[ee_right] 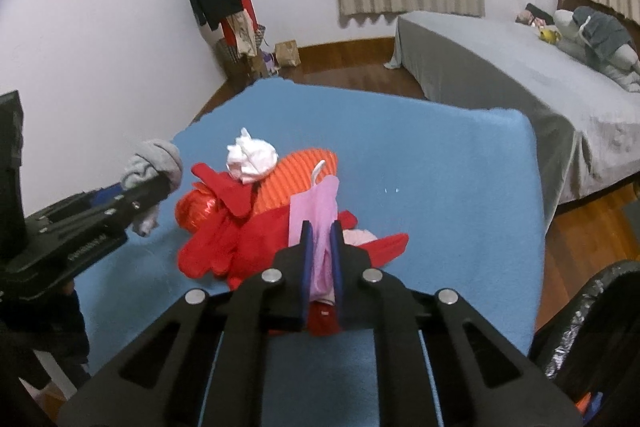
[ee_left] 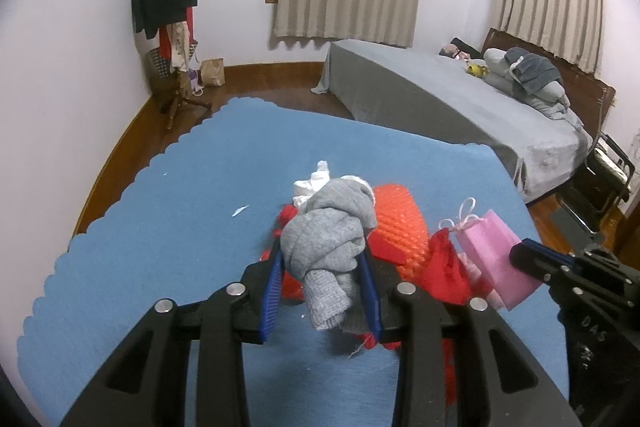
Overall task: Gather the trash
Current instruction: 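Carry the sock and pink bag over the bin and open both tools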
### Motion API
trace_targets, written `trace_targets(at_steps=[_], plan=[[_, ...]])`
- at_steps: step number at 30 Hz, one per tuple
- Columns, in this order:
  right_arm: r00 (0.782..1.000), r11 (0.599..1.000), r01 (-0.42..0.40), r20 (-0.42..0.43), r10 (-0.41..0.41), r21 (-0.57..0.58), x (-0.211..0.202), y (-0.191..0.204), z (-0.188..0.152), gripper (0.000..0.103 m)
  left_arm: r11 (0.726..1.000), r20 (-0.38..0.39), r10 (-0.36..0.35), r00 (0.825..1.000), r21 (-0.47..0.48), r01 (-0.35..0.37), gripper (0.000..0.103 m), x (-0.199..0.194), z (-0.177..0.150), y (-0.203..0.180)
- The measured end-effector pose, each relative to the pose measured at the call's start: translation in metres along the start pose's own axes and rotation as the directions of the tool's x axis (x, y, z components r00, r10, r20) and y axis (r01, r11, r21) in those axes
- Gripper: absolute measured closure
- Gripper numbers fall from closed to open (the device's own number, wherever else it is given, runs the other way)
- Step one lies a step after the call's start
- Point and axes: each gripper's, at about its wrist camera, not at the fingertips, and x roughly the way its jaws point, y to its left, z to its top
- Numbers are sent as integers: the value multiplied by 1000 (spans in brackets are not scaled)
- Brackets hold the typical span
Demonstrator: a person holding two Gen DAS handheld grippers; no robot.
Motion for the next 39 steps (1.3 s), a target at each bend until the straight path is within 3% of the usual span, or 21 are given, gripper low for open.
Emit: trace_targets(at_steps=[17, 39], plan=[[989, 997, 43, 136, -51, 66, -85, -25, 11, 95, 994, 33, -97, 995, 62, 95, 69, -35, 10, -54], [949, 969, 173, 233, -212, 176, -181, -78, -16, 95, 947, 55, -279, 959, 183, 265, 69, -74, 11, -149]])
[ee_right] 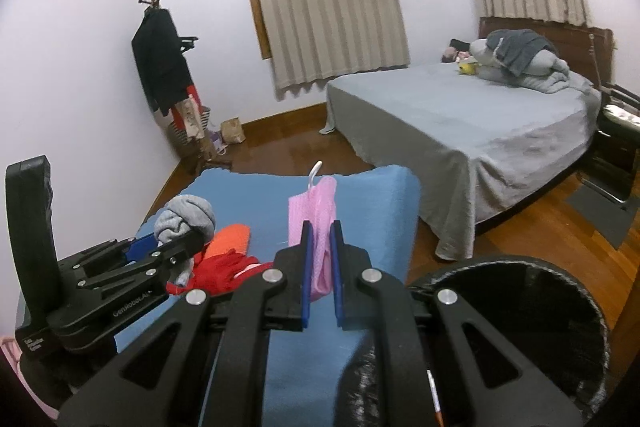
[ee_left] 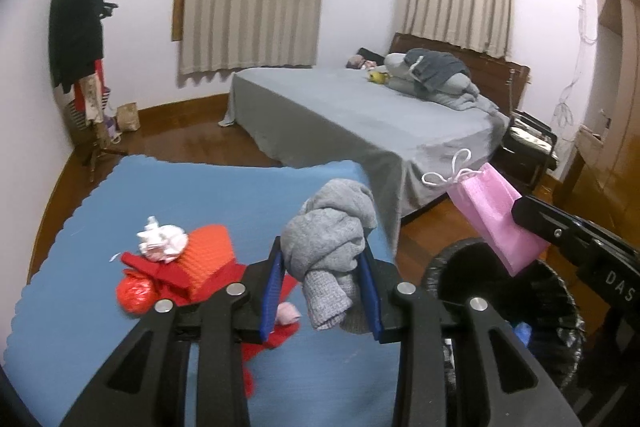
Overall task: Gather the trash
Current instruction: 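Carry the sock and pink bag over the bin and open both tools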
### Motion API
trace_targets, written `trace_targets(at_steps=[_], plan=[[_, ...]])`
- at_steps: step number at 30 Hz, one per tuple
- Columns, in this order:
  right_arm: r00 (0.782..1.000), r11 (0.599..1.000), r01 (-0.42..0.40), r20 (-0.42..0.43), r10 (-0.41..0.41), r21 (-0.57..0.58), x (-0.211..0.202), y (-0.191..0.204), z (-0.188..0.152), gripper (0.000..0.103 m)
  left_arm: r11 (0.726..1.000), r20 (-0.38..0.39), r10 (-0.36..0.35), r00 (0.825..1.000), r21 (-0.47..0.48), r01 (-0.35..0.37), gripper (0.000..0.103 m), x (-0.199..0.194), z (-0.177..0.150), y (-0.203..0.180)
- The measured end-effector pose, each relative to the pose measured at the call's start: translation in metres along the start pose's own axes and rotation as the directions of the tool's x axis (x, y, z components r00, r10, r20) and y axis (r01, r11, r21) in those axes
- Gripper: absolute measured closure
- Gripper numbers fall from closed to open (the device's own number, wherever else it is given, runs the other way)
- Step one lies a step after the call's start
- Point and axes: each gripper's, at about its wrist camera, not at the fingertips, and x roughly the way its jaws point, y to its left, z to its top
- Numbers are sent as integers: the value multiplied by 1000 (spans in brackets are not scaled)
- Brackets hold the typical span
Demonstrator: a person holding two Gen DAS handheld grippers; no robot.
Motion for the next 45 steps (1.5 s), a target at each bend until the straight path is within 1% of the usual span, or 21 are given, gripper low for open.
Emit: trace_targets(at_steps=[10, 16, 24, 30, 36, 41, 45], plan=[[993, 991, 117, 20, -119, 60, -34, -51, -15, 95, 992, -4, -105, 994, 71, 105, 69, 2, 2, -55], [979, 975, 199, 15, -201, 97, -53, -84, -28, 95, 979, -13, -171, 985, 113, 171, 69, 6, 0, -89], [959, 950, 279, 1, -282, 136, -72, -116, -45, 95, 955, -41, -244, 969, 163, 247, 69, 15, -5, -130], [946, 934, 320, -10, -323, 160, -82, -134, -58, 95, 938, -64, -284, 957, 189, 291, 69, 23, -9, -157], [937, 921, 347, -28, -348, 178, -85, -145, -67, 95, 922, -92, -312, 946, 209, 325, 69, 34, -13, -174], [932, 912, 362, -40, -361, 191, -86, -153, -74, 95, 911, -119, -328, 937, 225, 347, 69, 43, -18, -188], [929, 908, 369, -49, -367, 201, -86, -158, -78, 95, 905, -135, -331, 934, 233, 355, 69, 50, -21, -194]])
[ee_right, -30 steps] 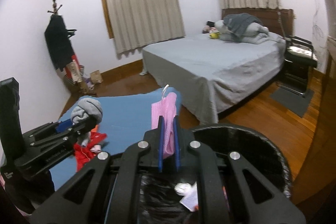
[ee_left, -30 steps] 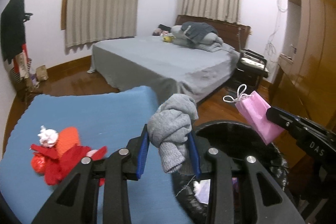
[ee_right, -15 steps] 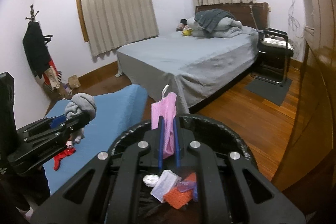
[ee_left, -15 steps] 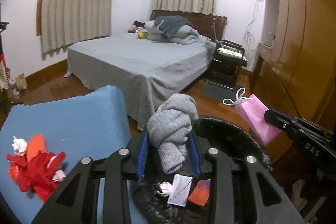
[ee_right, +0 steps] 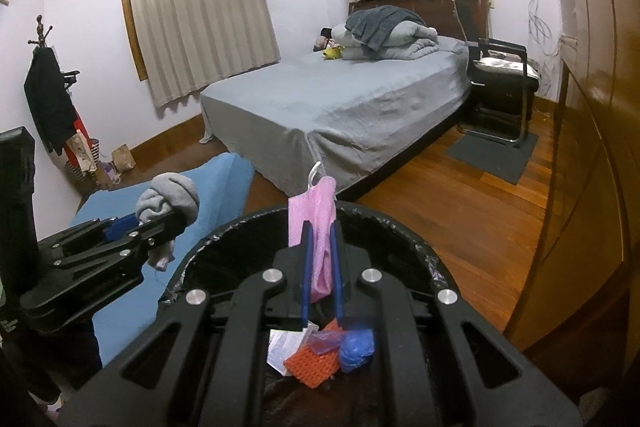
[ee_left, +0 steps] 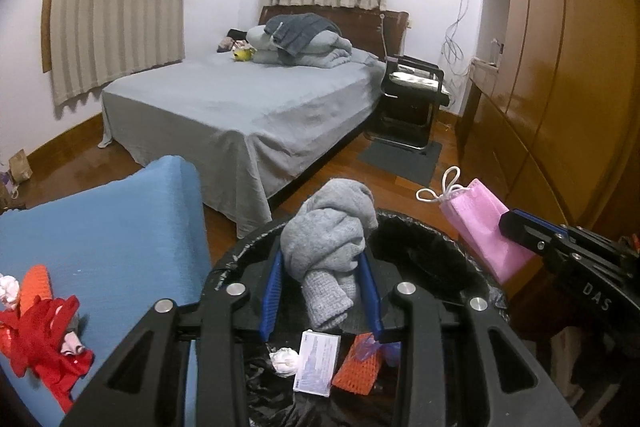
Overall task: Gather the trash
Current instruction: 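Carry the sock and pink bag over the bin and open both tools, then move both tools back toward the red gloves on the mat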
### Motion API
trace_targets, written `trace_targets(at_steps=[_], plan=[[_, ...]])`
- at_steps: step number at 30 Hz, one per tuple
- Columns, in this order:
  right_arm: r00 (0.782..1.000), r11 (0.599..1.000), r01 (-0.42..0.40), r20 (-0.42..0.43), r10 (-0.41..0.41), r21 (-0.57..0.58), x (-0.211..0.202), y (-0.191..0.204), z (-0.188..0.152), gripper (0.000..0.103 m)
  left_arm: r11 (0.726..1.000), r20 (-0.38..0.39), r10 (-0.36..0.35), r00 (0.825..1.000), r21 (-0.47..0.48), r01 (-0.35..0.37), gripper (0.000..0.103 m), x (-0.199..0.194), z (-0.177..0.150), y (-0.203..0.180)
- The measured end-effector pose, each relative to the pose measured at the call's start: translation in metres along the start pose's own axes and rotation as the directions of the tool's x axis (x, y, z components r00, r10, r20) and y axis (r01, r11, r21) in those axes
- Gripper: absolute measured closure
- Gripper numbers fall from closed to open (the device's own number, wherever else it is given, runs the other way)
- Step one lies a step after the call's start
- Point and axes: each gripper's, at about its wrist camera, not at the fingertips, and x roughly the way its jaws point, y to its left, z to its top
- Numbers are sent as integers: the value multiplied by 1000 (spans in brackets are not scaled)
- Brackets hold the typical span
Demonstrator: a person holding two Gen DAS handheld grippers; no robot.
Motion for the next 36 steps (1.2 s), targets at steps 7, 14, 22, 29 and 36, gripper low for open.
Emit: trace_targets(at_steps=[7, 14, 22, 29, 36], plan=[[999, 999, 32, -21, -31, 8, 7, -7, -3, 83, 999, -36, -45, 998, -3, 45, 58, 11, -1, 1], [998, 997, 70, -7, -70, 13, 5, -12, -4, 41, 1000, 4, -3, 1000, -8, 3, 37, -2, 3, 11], [998, 998, 56, 25, -56, 5, -1, 6, 4, 6, 988, 56, 140, 989, -80, -135, 16, -35, 6, 58], [1000, 999, -20, 8, 20, -34, 12, 46, 12, 6, 958, 80, 270, 960, -125, -259, 12, -72, -5, 102], [995, 991, -99, -8, 99, -93, 30, 100, 15, 6, 912, 62, 381, 922, -185, -365, 12, -99, -29, 147]])
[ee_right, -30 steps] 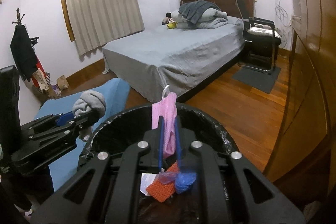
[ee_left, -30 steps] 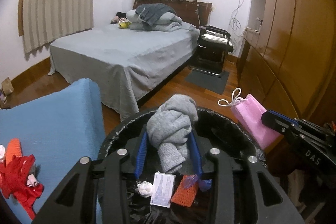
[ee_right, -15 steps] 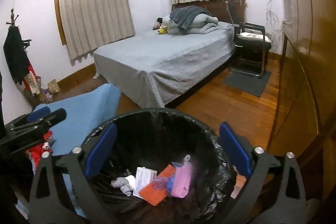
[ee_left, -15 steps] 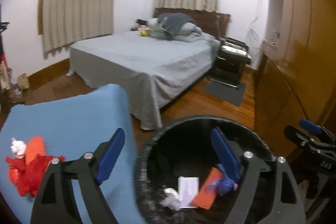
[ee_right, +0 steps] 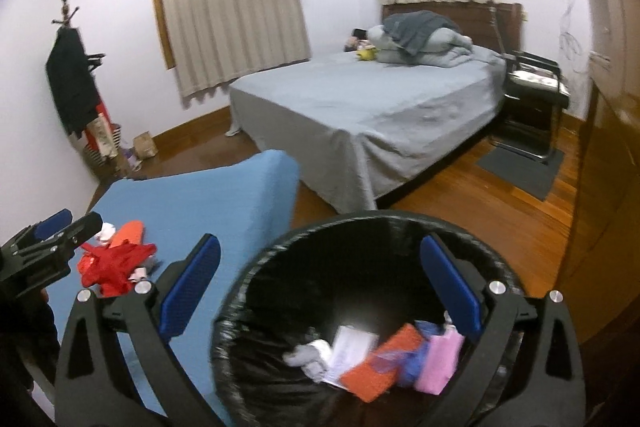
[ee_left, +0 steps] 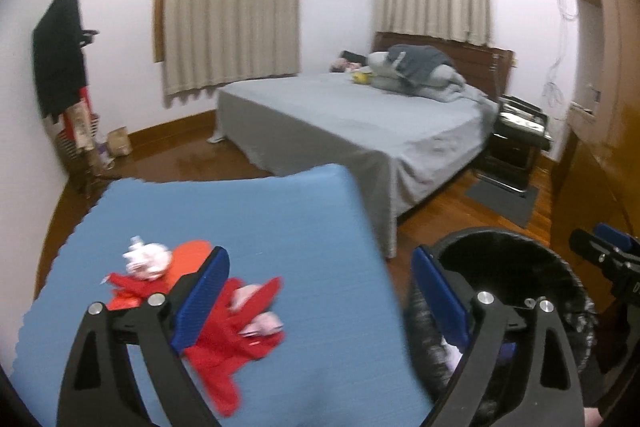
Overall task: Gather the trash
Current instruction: 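Move both tools back toward the red gloves on the mat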
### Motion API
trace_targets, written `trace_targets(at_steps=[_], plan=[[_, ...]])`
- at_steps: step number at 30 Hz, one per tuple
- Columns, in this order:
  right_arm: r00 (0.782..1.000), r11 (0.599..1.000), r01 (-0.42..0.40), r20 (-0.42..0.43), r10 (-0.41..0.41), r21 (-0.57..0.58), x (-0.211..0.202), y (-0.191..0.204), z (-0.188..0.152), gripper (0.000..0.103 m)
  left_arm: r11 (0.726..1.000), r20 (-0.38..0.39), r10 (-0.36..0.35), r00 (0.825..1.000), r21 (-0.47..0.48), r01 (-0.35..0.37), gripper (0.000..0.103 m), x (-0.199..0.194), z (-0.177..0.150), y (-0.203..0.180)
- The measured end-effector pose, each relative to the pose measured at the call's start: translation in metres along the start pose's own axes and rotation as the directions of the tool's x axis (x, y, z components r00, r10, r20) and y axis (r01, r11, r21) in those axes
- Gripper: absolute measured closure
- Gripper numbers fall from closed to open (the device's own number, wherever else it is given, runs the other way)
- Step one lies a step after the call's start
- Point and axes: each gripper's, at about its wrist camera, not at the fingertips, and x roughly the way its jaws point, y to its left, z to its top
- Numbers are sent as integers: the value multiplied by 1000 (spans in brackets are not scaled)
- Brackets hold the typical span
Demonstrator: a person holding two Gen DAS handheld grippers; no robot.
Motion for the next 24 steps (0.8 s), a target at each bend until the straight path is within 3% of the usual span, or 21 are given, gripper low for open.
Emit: trace_targets(at_steps=[13, 24], plan=[[993, 988, -113, -48, 108, -102, 40, 87, -3, 6, 984, -23, 159, 987, -78, -160, 13, -9, -27, 92], [987, 980, -143, -99, 130, -141, 72, 120, -10, 6, 977, -106, 166, 980, -119, -179, 36, 17, -51, 127]])
